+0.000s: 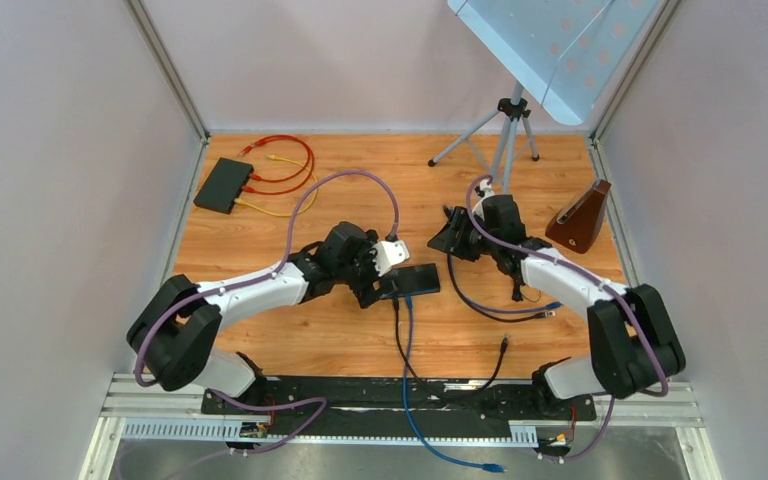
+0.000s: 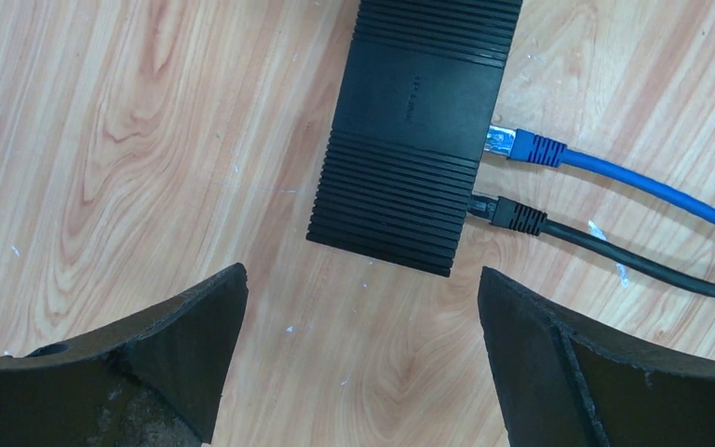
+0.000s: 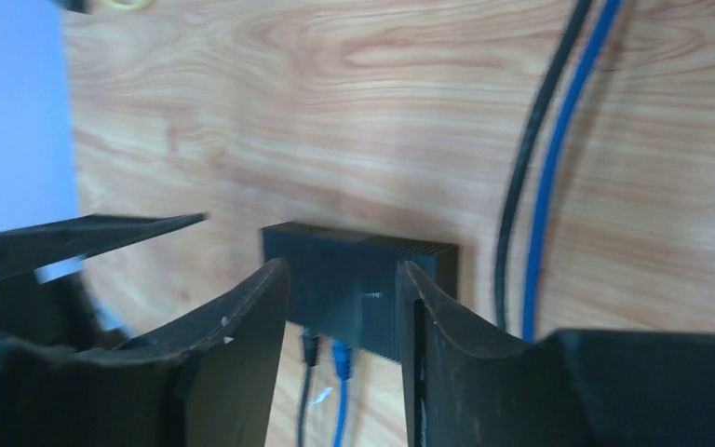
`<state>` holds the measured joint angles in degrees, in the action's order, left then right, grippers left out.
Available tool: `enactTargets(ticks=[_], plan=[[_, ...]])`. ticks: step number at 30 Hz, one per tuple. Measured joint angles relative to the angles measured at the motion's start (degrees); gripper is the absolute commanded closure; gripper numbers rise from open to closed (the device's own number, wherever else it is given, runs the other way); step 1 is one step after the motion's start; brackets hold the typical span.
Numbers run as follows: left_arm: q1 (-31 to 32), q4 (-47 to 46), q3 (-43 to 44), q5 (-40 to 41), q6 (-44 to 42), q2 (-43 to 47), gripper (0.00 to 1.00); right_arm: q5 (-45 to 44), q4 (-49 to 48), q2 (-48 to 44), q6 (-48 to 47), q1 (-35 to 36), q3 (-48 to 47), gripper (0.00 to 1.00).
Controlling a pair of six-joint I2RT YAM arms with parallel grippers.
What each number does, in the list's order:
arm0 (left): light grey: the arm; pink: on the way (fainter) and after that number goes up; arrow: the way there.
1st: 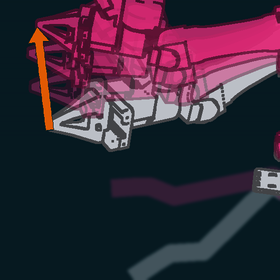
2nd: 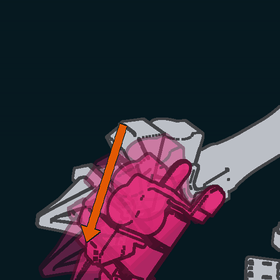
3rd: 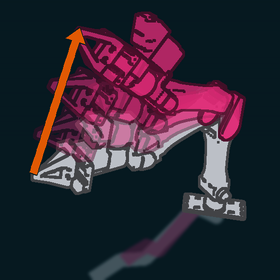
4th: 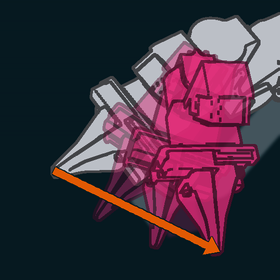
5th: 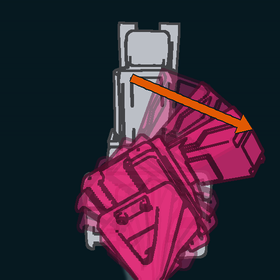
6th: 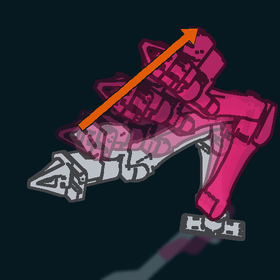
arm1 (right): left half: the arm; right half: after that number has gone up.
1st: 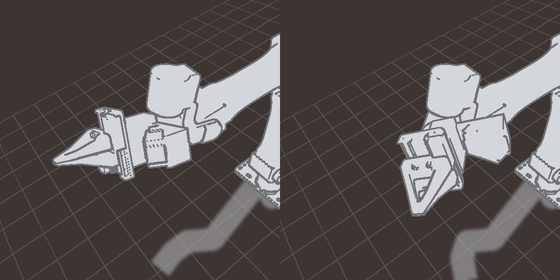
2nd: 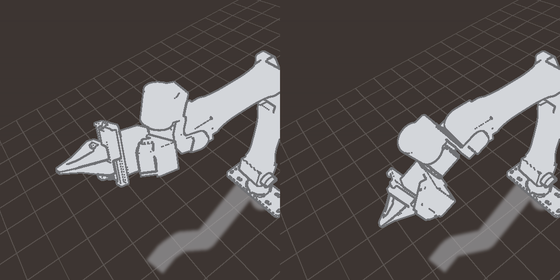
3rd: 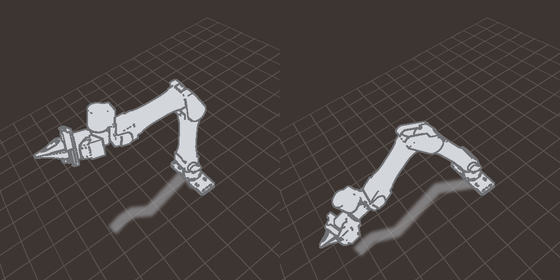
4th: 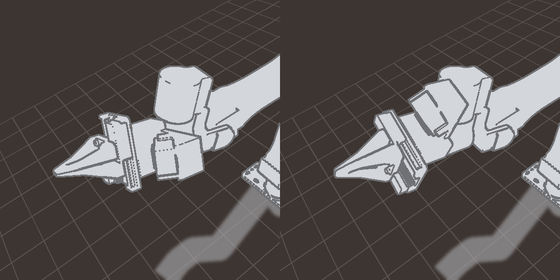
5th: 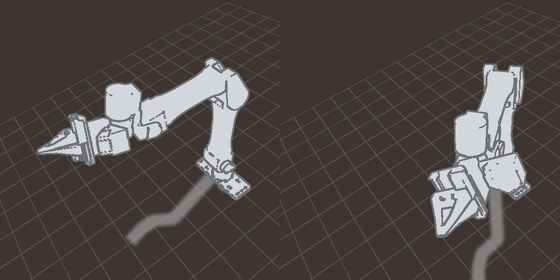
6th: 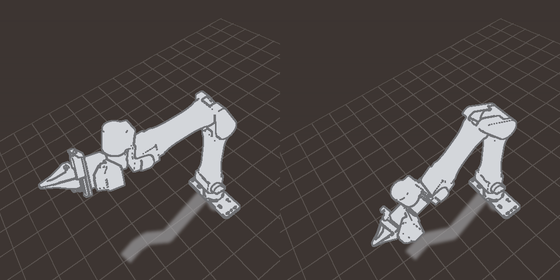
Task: Pull the plug from the switch port
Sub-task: Pull the connector from the switch port.
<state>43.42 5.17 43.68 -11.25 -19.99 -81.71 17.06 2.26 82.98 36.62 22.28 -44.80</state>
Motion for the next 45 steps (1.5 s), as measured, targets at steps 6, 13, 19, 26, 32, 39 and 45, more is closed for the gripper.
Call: enactTargets(ticks=[6,13,19,26,32,39,45], plan=[[0.11,2.82,4.02,-1.95,-5.42,-4.96,0.0,4.57,-3.54,-7.43,4.11,0.85,5.95,0.49],[0.83,7.56,10.86,-2.19,-9.6,-12.31,0.0,7.52,-3.82,-9.77,7.67,1.95,12.26,0.48],[1.62,11.34,14.03,-2.21,-11.28,-16.52,0.01,9.97,-5.05,-12.57,10.34,2.03,16.33,0.49],[1.81,14.64,15.8,-2.54,-12.13,-18.29,0.22,12.39,-8.98,-13.81,14.99,2.6,20.31,0.63],[1.99,16.81,18.01,-3.28,-12.37,-19.91,0.31,12.52,-15.04,-12.48,21.16,4.83,23.87,0.69],[2.32,16.96,17.99,-3.52,-12.09,-19.89,0.34,10.73,-24.74,-3.76,27.98,9.14,26.58,0.62],[2.36,16.98,17.99,-3.58,-11.56,-19.87,0.35,7.06,-33.75,3.04,31.71,11.56,28.02,0.54]])
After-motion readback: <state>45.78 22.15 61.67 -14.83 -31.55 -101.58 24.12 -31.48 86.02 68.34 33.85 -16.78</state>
